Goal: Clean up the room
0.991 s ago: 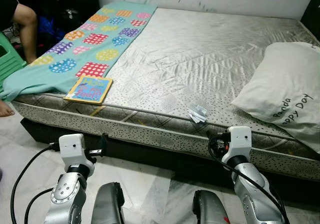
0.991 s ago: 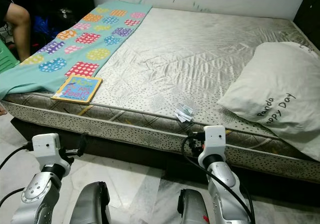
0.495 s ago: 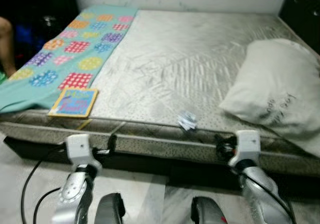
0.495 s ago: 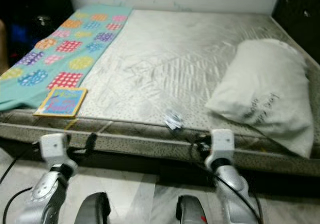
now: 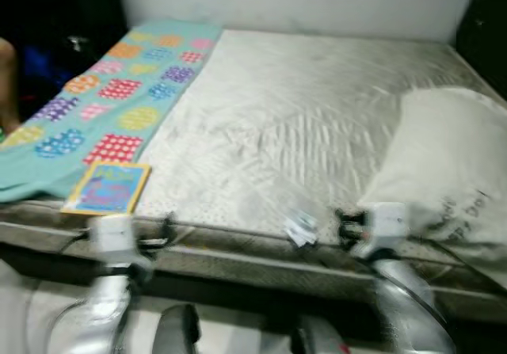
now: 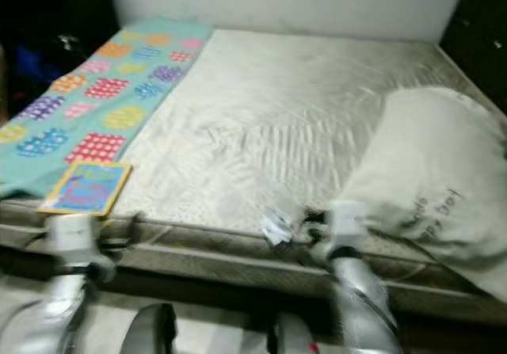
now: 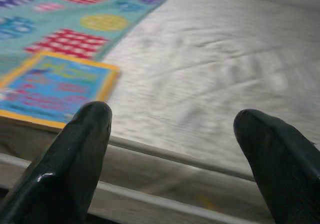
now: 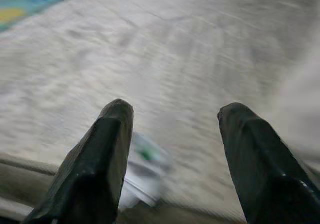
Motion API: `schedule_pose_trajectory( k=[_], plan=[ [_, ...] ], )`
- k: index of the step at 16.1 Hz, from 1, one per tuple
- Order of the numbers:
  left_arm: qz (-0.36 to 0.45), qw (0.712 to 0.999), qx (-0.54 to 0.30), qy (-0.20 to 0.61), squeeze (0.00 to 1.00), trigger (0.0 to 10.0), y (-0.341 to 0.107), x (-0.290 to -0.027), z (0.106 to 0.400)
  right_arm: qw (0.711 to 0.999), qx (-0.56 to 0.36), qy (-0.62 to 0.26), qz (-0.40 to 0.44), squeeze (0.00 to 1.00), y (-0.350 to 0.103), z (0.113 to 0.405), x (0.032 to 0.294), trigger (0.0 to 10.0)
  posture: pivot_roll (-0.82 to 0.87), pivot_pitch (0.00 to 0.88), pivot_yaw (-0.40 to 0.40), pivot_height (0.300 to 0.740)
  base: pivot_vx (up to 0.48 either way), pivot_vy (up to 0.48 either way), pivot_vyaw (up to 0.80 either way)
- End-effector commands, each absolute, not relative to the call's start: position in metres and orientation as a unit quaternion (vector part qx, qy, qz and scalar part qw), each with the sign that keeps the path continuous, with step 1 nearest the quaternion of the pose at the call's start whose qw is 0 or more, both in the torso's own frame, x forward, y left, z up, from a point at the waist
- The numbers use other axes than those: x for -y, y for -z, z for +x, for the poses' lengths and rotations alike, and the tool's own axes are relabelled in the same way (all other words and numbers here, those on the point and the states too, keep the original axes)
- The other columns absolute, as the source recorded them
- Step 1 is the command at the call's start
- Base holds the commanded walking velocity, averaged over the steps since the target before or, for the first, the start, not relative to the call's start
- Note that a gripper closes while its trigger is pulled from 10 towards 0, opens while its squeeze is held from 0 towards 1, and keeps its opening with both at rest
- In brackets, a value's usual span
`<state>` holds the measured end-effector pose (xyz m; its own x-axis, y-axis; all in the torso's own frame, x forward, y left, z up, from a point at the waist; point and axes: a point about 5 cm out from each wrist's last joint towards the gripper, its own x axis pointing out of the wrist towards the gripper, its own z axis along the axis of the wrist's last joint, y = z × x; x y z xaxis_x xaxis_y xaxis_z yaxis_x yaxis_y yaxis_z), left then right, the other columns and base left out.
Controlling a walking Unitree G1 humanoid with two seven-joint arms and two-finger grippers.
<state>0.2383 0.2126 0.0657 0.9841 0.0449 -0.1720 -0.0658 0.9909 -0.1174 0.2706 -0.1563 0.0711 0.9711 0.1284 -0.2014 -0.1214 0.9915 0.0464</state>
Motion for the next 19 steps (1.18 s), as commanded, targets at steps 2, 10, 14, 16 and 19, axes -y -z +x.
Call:
schedule_pose_trajectory(
  k=[2, 10, 14, 16, 19],
  plan=[
    [-0.075, 0.994, -0.084, -0.007, 0.00, 10.0, -0.066, -0.198, 0.242, 0.993, -0.110, -0.038, 0.007, 0.00, -0.070, 0.268, 0.174, 10.0, -0.14, 0.000, -0.013, 0.551, 0.422, 0.000, 0.00],
    [-0.075, 0.993, -0.096, -0.007, 0.00, 10.0, -0.064, -0.197, 0.243, 0.992, -0.119, -0.040, 0.010, 0.00, -0.068, 0.270, 0.175, 10.0, -0.14, 0.000, -0.013, 0.551, 0.000, 0.000, 0.00],
    [-0.077, 0.992, -0.104, -0.004, 0.00, 10.0, -0.064, -0.192, 0.247, 0.990, -0.122, -0.071, -0.024, 0.00, -0.068, 0.270, 0.171, 10.0, -0.14, 0.000, -0.013, 0.551, 0.000, 0.000, 0.14],
    [-0.079, 0.991, -0.109, 0.003, 0.00, 10.0, -0.062, -0.188, 0.247, 0.988, -0.124, -0.079, -0.039, 0.00, -0.067, 0.269, 0.170, 10.0, -0.15, 0.000, -0.015, 0.551, 0.000, 0.000, 0.80],
    [-0.084, 0.990, -0.115, 0.007, 0.00, 10.0, -0.062, -0.186, 0.246, 0.987, -0.133, -0.080, -0.045, 0.00, -0.065, 0.269, 0.171, 10.0, -0.14, 0.000, -0.018, 0.551, 0.000, 0.000, 0.48]
  ],
)
